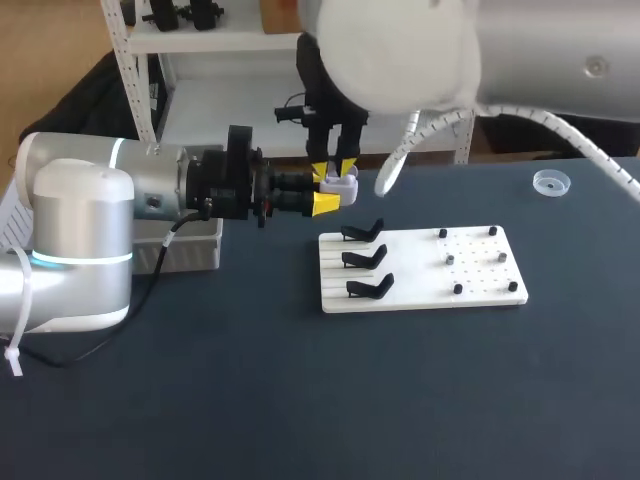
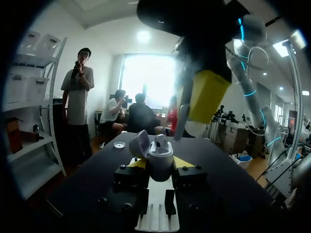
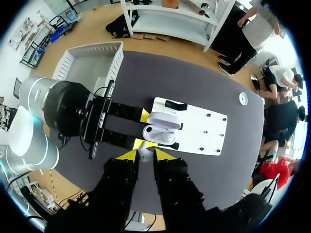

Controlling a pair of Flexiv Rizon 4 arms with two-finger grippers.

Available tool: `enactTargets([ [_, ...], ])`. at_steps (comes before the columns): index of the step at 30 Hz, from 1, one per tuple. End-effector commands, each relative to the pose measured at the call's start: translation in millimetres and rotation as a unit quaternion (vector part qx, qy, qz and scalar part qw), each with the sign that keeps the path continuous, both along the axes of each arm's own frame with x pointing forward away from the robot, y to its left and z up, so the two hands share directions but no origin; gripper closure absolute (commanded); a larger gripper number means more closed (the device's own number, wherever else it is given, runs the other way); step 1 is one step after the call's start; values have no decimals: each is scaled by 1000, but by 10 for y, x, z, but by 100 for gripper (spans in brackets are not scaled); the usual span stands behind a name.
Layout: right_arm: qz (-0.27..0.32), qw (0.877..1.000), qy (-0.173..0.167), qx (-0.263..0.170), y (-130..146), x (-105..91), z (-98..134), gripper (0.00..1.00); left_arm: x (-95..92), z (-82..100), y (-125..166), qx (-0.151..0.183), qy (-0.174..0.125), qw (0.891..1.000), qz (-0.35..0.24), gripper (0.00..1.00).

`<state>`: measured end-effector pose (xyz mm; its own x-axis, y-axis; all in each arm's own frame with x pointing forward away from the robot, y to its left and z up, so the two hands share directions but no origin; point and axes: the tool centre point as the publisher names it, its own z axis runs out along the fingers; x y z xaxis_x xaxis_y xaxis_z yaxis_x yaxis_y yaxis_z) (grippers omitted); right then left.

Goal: Pick up each earbud case from the left stands, insert the matching earbuds, close the lid, and place the case in the box.

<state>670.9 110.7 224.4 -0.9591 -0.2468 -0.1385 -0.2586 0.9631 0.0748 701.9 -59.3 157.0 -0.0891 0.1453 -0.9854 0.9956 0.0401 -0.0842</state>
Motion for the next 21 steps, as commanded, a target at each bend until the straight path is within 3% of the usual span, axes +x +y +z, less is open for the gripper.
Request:
enactTargets([
  [1, -1, 1000, 8, -1, 21, 51, -28, 100, -14, 0, -1, 0, -1, 1000, 2, 100],
  [21, -12, 1000, 12, -4, -13, 157, -100, 100, -14, 0, -1, 0, -1, 1000, 2, 100],
])
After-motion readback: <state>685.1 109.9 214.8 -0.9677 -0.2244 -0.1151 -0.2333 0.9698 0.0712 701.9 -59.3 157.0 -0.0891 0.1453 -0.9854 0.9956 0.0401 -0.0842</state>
